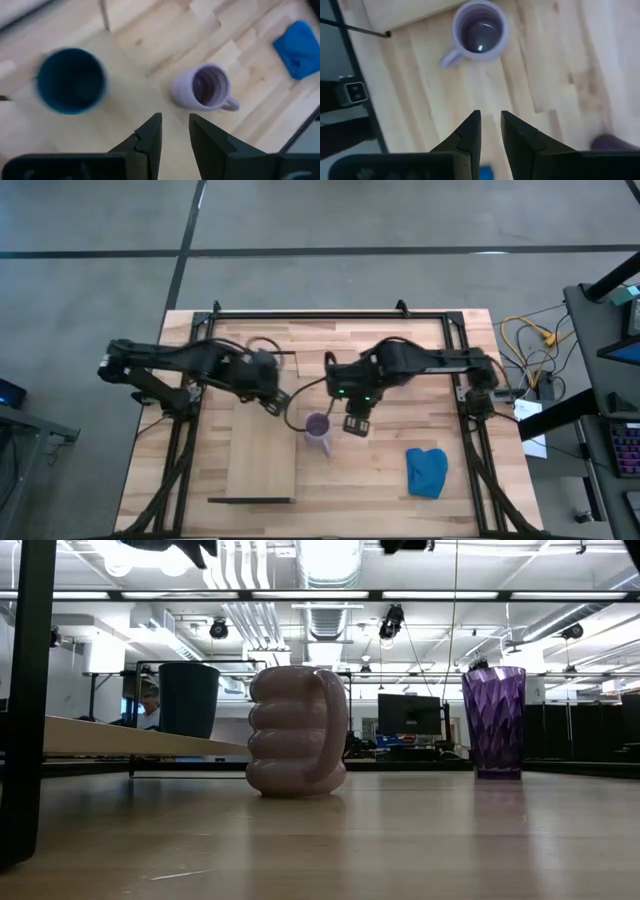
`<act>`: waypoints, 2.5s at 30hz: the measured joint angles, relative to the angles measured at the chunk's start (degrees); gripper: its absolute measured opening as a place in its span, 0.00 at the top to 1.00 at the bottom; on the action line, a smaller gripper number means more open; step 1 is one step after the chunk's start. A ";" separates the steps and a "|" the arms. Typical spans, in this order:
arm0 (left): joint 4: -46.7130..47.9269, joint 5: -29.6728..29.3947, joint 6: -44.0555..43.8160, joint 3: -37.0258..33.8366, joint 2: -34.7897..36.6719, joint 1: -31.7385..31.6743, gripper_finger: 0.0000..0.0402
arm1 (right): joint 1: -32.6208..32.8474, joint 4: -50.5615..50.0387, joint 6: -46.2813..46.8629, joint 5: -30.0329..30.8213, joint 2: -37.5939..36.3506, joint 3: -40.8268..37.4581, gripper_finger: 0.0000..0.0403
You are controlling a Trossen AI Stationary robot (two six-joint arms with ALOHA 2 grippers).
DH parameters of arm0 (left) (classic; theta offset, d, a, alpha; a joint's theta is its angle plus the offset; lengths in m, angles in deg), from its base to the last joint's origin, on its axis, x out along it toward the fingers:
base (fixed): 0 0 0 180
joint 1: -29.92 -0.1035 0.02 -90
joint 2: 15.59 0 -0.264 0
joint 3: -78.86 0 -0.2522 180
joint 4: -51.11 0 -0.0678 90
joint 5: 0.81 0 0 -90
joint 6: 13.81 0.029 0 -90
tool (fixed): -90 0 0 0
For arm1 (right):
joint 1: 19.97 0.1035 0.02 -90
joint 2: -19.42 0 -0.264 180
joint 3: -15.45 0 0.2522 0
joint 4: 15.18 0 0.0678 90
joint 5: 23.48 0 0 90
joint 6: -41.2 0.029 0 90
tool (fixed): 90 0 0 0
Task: Stack small to large cups/mugs on shelf
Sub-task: Put the purple mug on the shelf
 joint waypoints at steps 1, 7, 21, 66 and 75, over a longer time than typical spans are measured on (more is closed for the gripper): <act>-1.19 1.06 0.28 -0.02 -1.61 0.01 0.79 | 0.44 0.03 0.63 1.26 -1.27 -0.96 0.83; -6.69 5.49 4.53 0.04 -11.09 0.00 0.79 | 2.03 0.13 5.75 7.42 -8.66 -6.64 0.83; -13.86 6.45 3.55 0.01 -19.63 -0.67 0.79 | 2.12 1.02 10.37 9.89 -19.43 -21.49 0.83; -11.03 13.25 10.64 2.08 -25.38 -2.85 0.97 | 2.12 2.27 10.28 9.72 -21.44 -30.86 0.83; 13.02 13.78 12.34 12.79 -24.11 -2.66 0.97 | 2.12 3.08 10.11 9.71 -21.44 -30.88 0.83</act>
